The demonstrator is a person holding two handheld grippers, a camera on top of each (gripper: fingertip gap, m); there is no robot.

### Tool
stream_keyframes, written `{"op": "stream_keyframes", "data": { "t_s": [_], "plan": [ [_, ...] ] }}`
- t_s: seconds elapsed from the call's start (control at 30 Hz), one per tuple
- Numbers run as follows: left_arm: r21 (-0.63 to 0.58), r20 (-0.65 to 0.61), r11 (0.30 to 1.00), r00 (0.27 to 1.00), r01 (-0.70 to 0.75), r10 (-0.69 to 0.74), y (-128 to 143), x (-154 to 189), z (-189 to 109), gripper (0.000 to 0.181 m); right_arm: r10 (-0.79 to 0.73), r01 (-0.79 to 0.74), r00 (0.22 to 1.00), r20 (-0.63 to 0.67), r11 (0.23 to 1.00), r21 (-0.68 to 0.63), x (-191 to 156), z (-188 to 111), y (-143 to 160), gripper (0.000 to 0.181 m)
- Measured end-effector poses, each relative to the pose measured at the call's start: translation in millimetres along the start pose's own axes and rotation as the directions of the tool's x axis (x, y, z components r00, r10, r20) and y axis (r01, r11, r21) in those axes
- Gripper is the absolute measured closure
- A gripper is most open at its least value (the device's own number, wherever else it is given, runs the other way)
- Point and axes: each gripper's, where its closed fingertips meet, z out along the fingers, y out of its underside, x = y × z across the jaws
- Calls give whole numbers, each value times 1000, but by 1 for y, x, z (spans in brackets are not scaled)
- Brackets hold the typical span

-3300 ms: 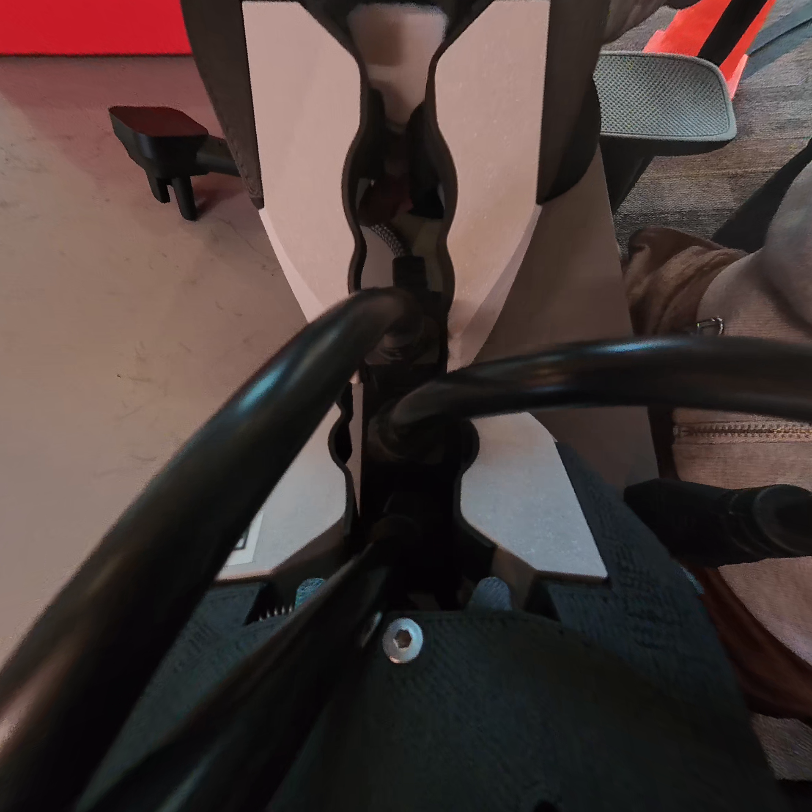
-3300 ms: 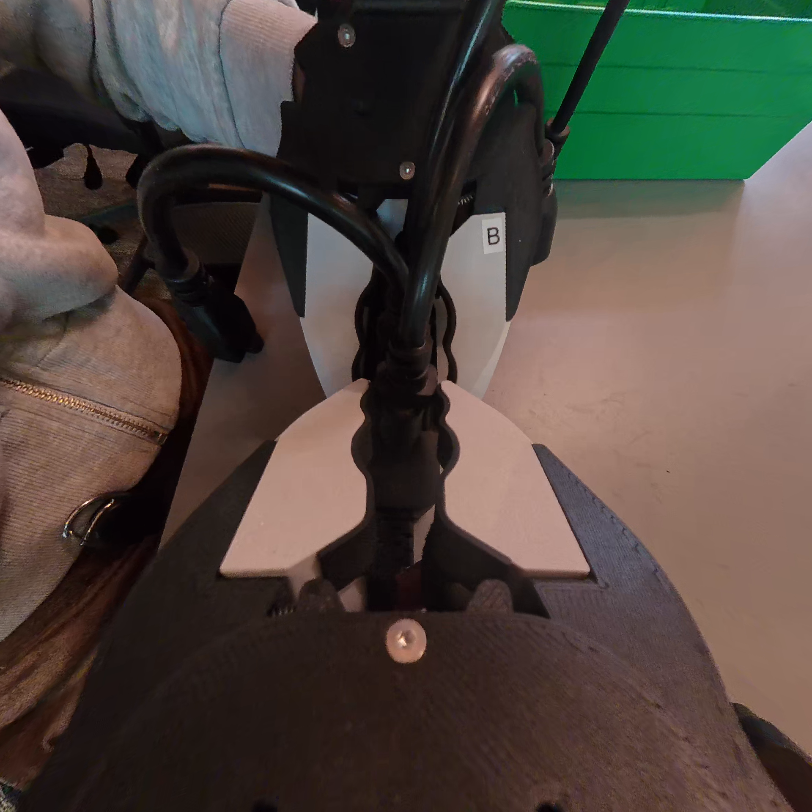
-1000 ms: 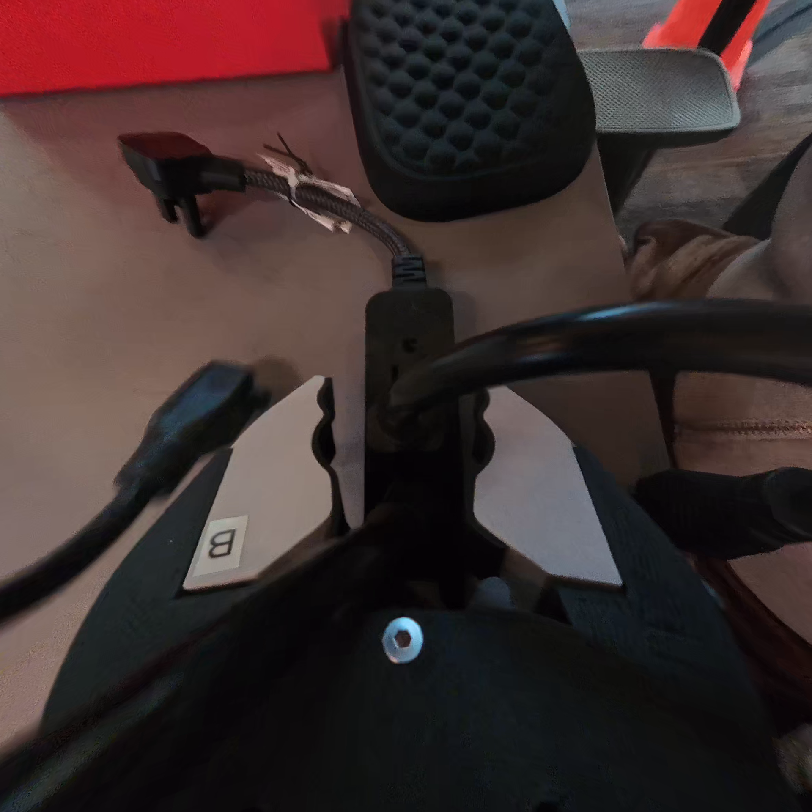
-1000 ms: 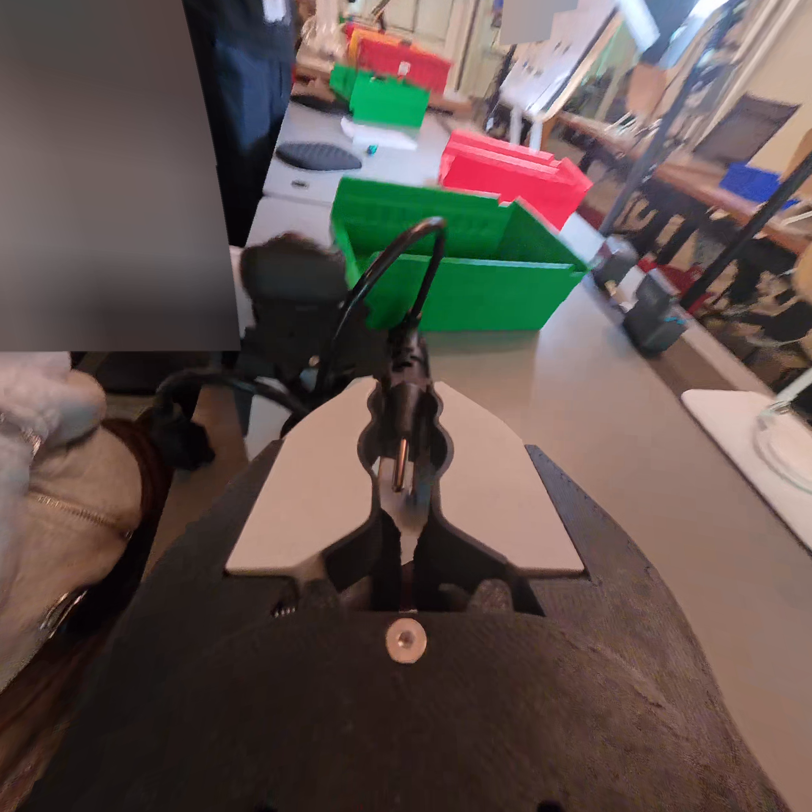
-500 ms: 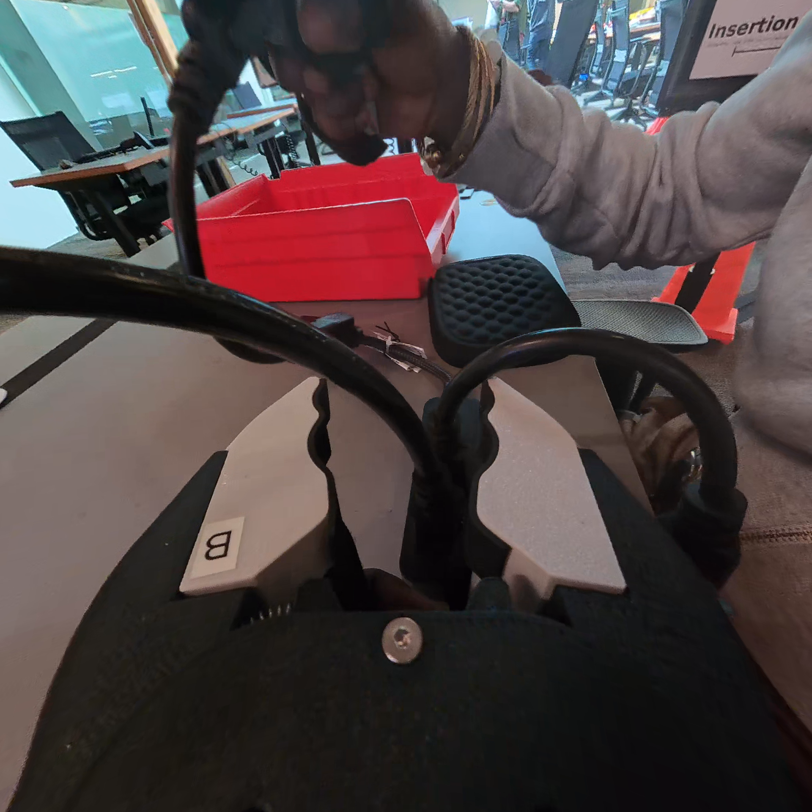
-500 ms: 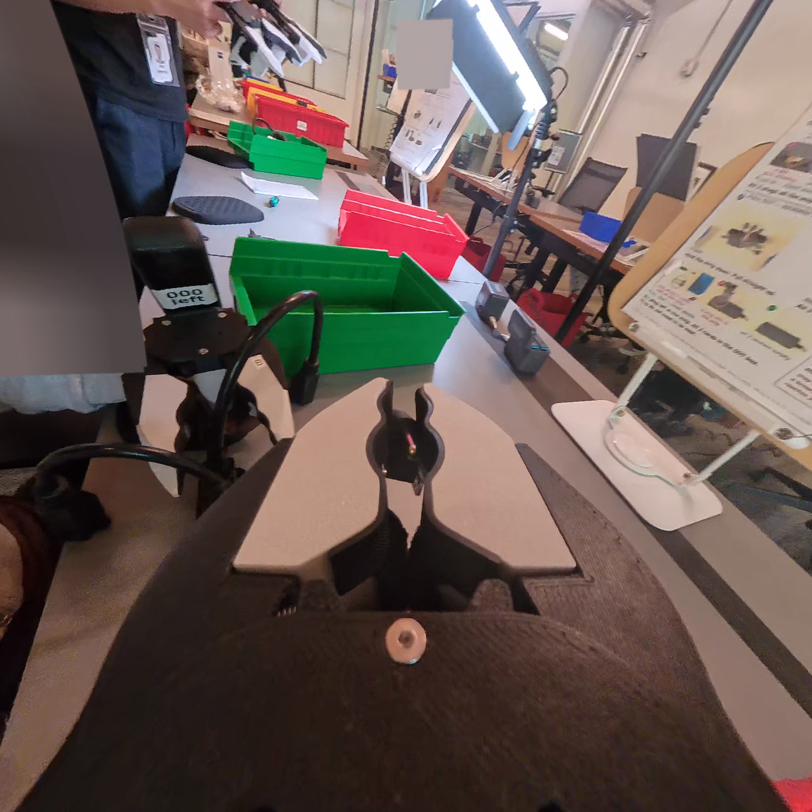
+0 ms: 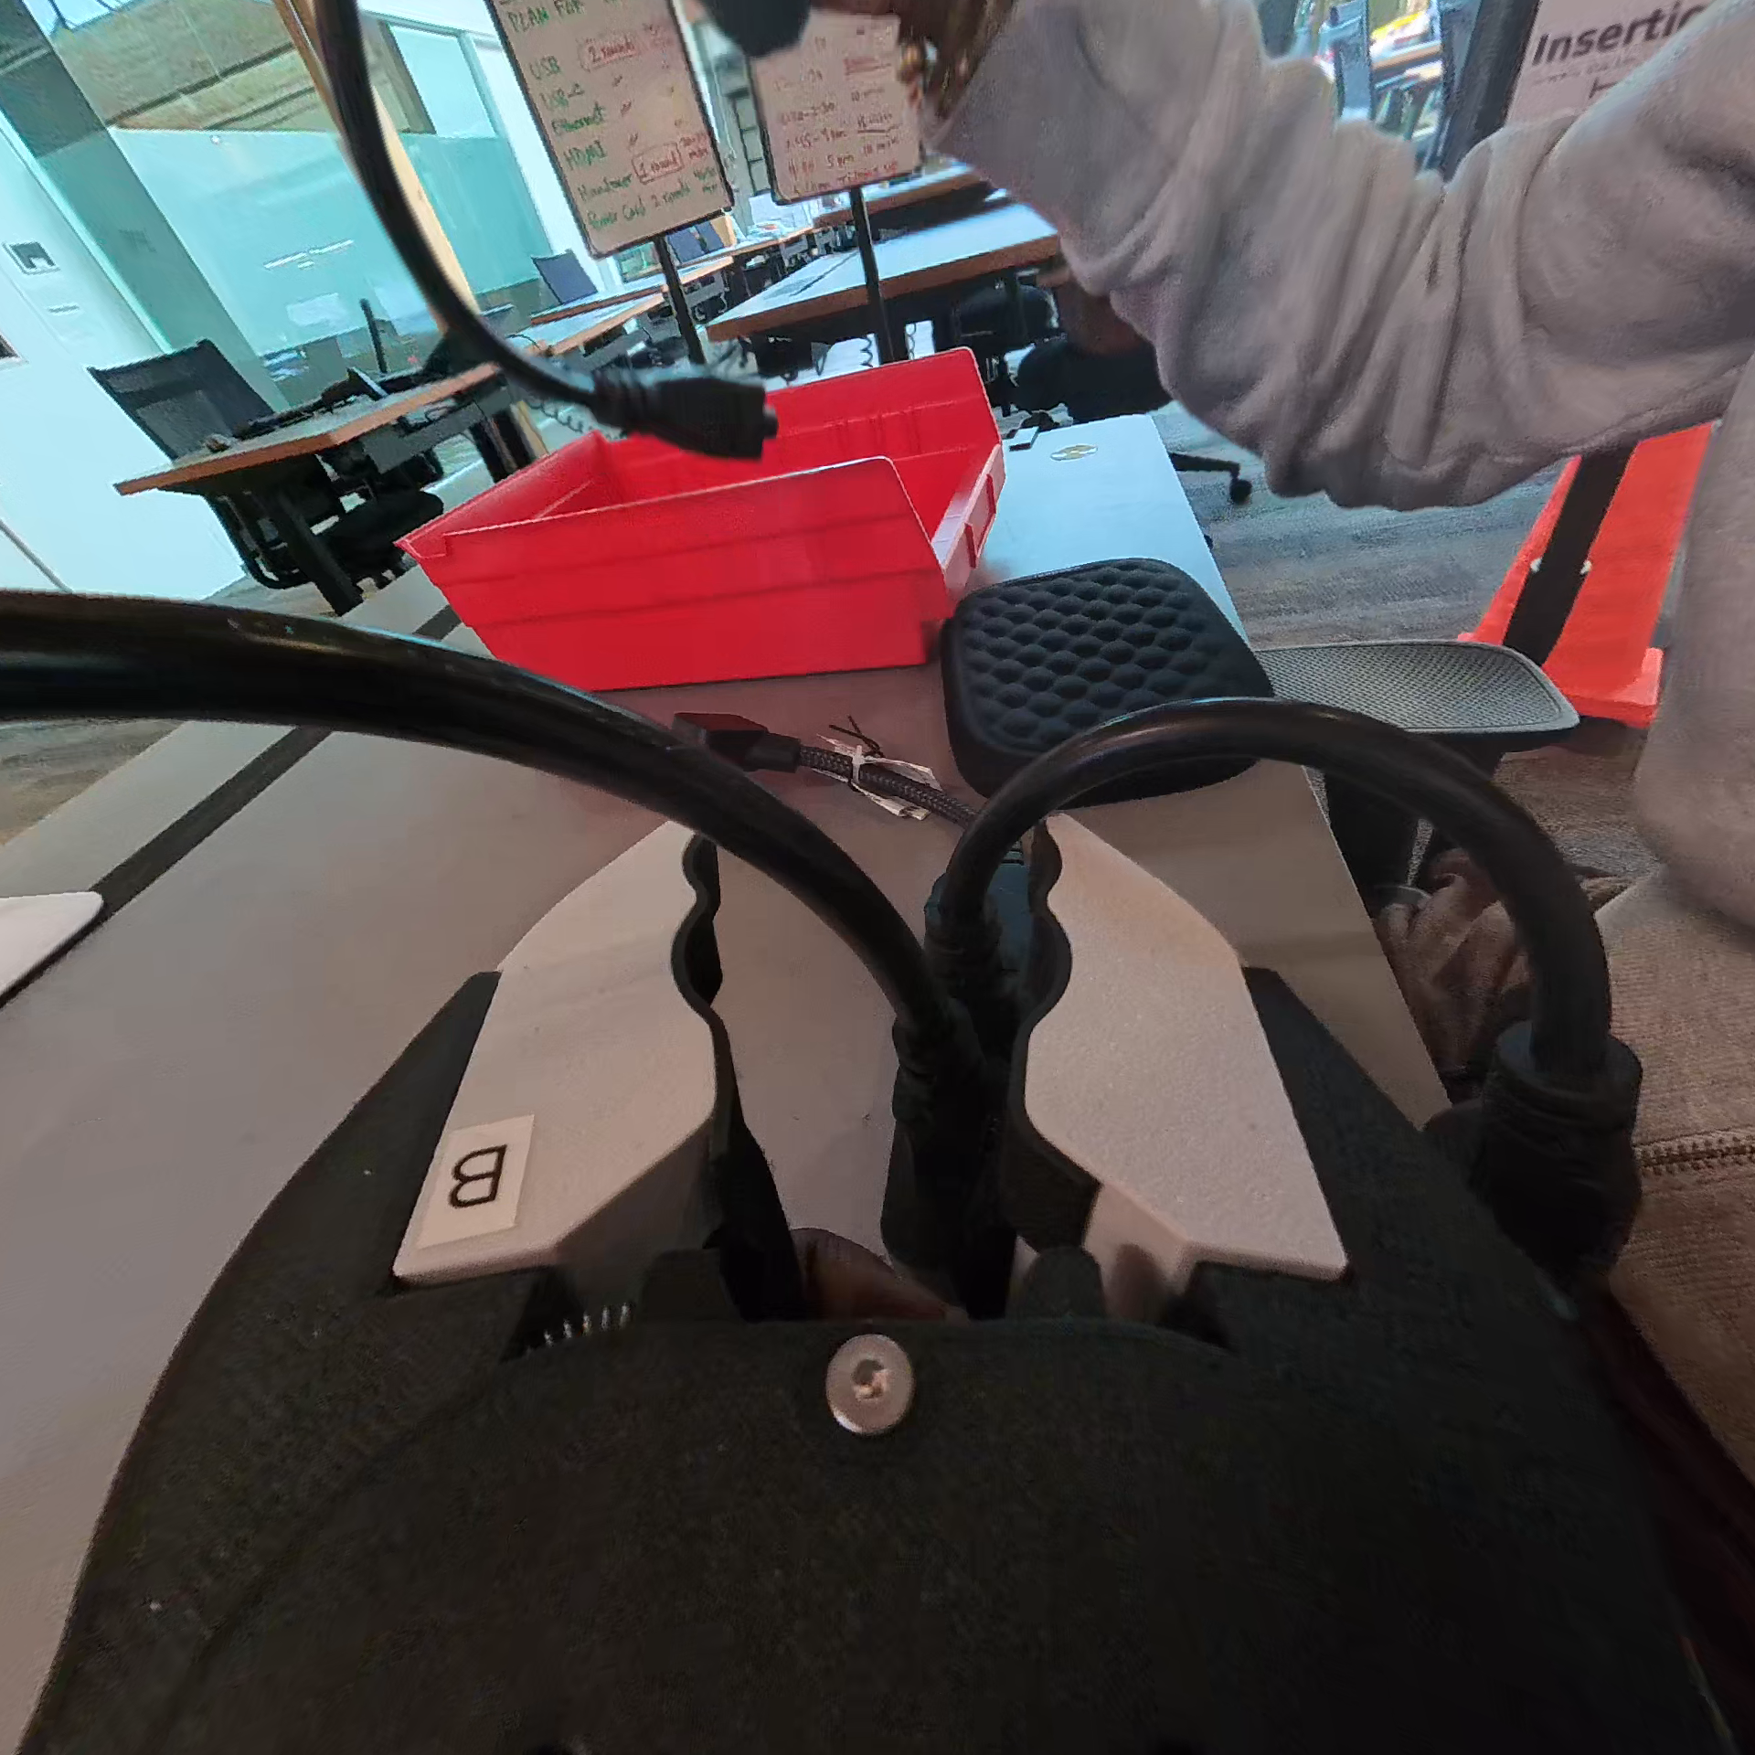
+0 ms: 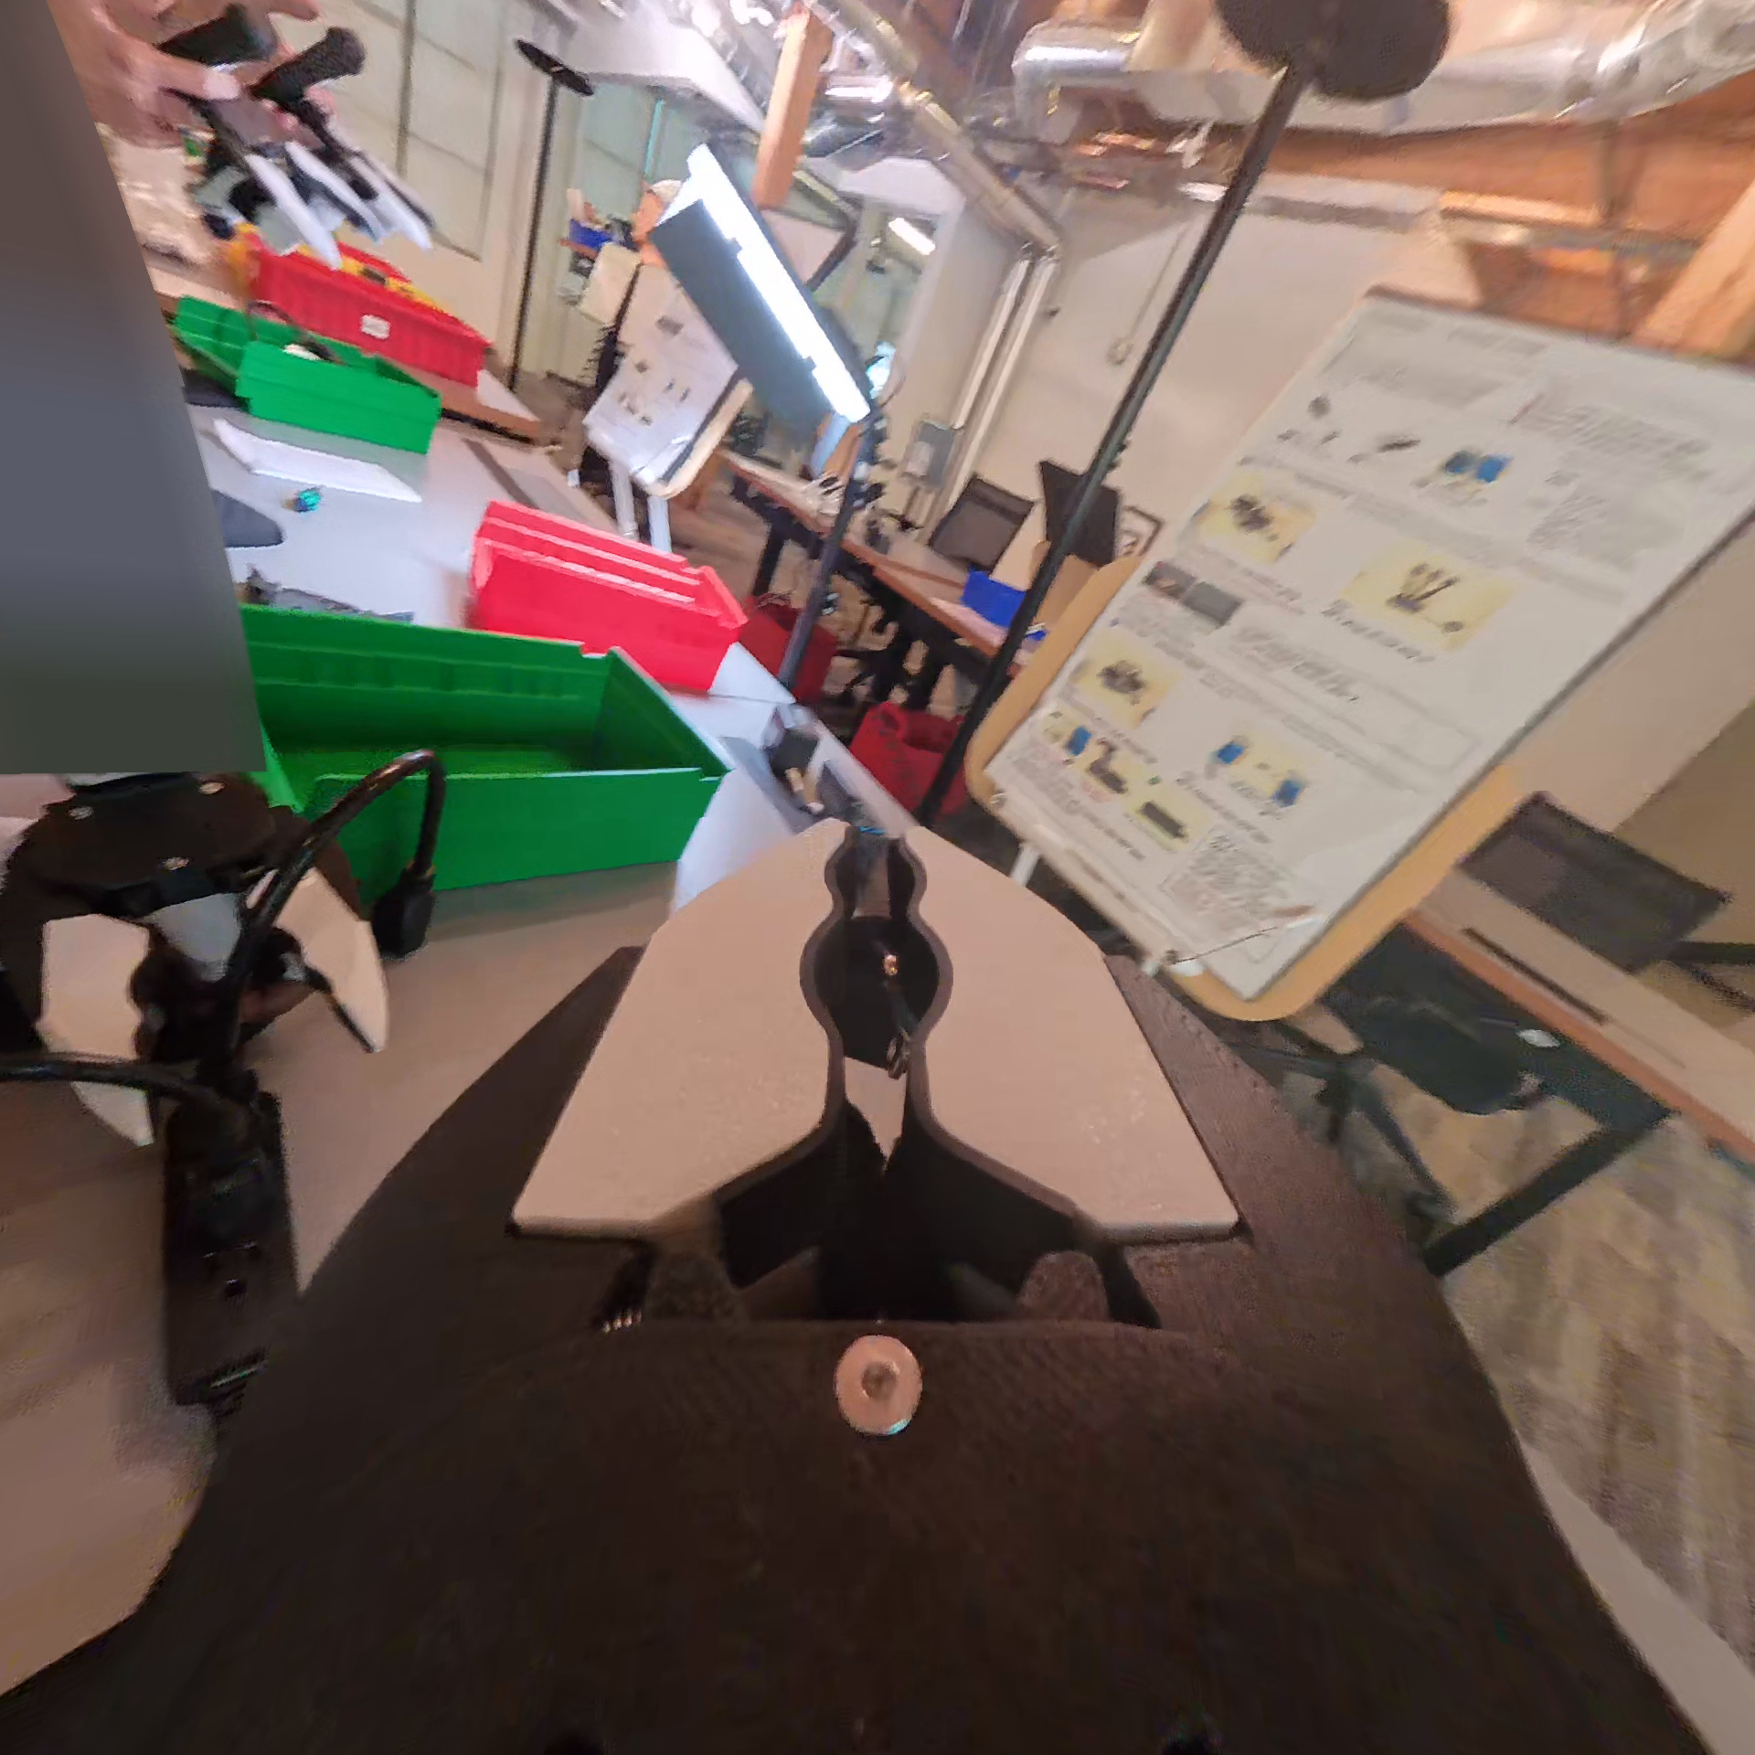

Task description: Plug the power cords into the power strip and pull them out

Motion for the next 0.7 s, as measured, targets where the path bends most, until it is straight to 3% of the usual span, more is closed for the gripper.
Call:
{"op": "stream_keyframes", "data": {
  "t_s": [0.1, 0.17, 0.43, 0.57, 0.7],
  "plan": [
    [-5, -2, 1000, 1000, -5, 5, 1, 0, 1, 119, -21, 21, 996, -89, 1000, -1, 27, -30, -19, 179],
    [-14, -6, 1000, 1000, -10, 10, 2, 1, 1, 120, -36, 23, 985, -167, 997, -79, 47, -49, -9, 181],
    [-38, -10, 999, 1000, -19, 18, 6, 2, 4, 120, 184, -278, 938, -293, 906, -321, 61, -92, 145, 181],
    [-39, -5, 999, 1000, -11, 11, 6, 1, 4, 120, 264, -368, 911, -317, 868, -334, 56, -98, 182, 181],
    [-43, -6, 999, 1000, -1, 1, 7, 0, 4, 120, 334, -433, 887, -320, 843, -320, 59, -96, 198, 181]
  ]
}}
